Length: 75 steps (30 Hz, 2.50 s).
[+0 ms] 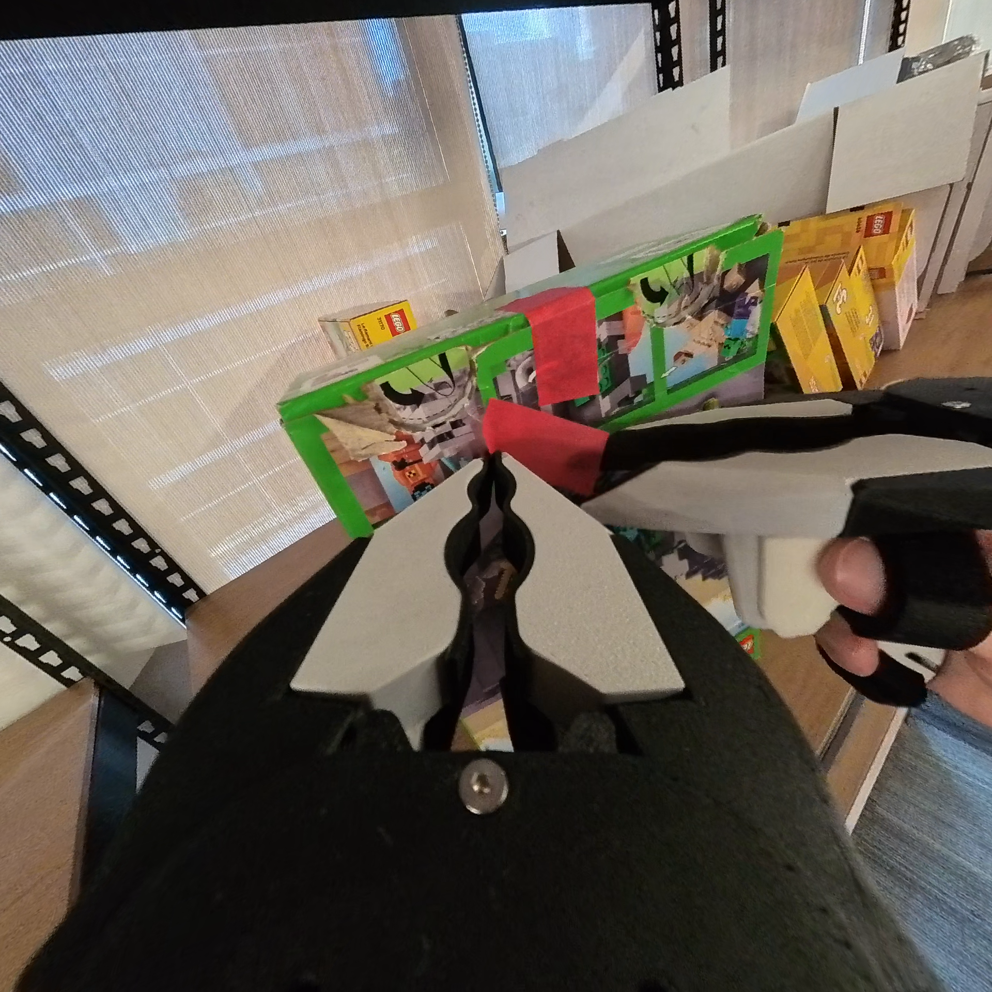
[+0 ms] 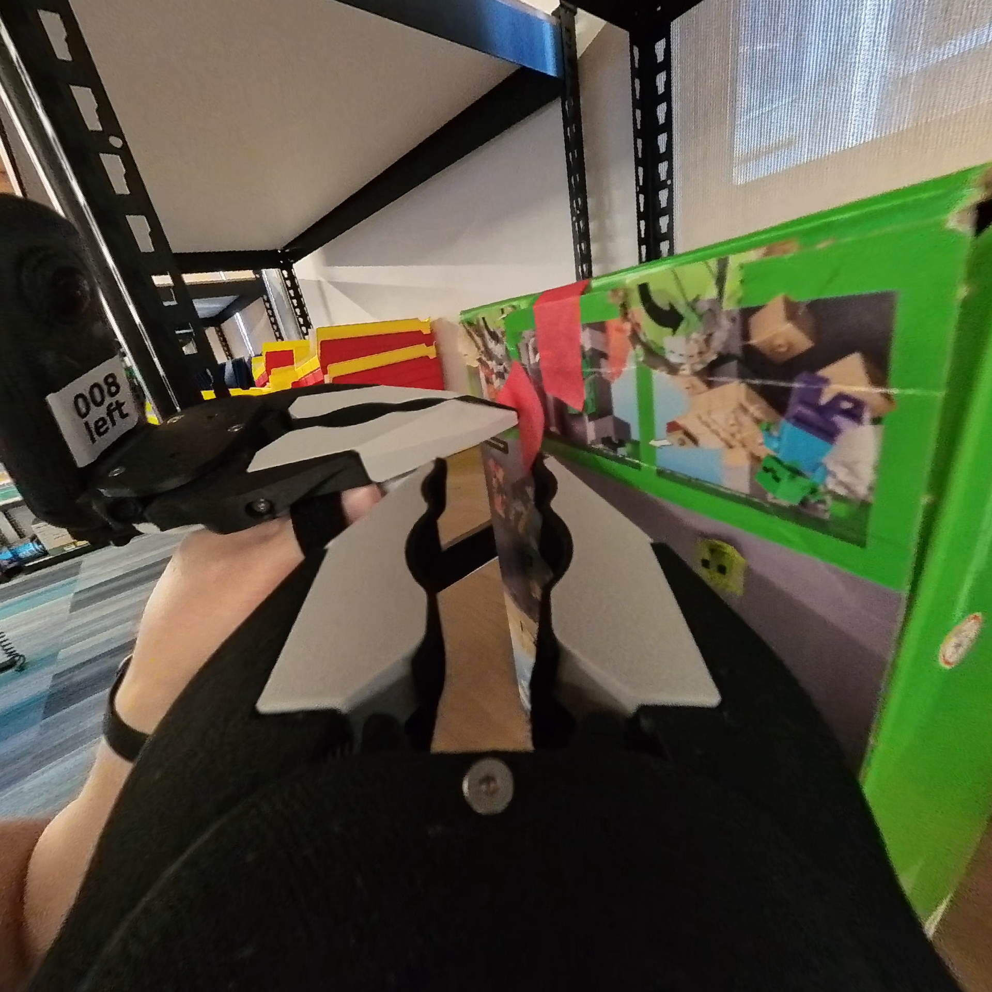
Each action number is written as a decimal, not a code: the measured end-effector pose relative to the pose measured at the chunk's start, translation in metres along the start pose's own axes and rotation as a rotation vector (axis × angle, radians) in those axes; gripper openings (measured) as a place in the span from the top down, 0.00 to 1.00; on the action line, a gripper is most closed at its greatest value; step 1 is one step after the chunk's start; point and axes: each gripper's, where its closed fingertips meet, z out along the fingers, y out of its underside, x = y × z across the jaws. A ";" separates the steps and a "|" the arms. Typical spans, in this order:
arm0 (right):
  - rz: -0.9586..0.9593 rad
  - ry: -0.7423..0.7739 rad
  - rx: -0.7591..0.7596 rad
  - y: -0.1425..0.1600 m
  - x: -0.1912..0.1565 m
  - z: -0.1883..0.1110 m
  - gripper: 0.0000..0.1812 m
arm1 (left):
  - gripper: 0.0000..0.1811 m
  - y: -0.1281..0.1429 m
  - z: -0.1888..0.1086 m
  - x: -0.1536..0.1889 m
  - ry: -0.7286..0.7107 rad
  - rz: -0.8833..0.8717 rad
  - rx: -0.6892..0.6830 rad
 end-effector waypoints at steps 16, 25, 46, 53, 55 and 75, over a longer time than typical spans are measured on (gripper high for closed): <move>-0.001 -0.076 -0.005 0.003 -0.015 0.003 0.69 | 1.00 0.000 0.000 -0.005 -0.008 -0.028 -0.003; -0.189 0.016 -0.037 0.007 -0.019 -0.004 0.60 | 1.00 -0.002 -0.001 -0.013 -0.038 -0.022 0.011; -0.662 0.126 -0.190 -0.039 0.005 -0.028 0.69 | 1.00 0.003 -0.023 0.014 0.134 -0.079 0.059; -0.986 0.004 -0.507 -0.064 0.004 -0.010 0.72 | 1.00 0.005 -0.020 0.016 0.167 -0.104 0.066; -0.996 -0.073 -0.660 -0.067 0.013 0.002 0.72 | 1.00 0.003 -0.021 0.015 0.158 -0.092 0.070; -0.689 -0.345 -0.992 -0.034 0.039 0.027 0.62 | 1.00 -0.005 -0.039 0.040 0.229 -0.073 0.074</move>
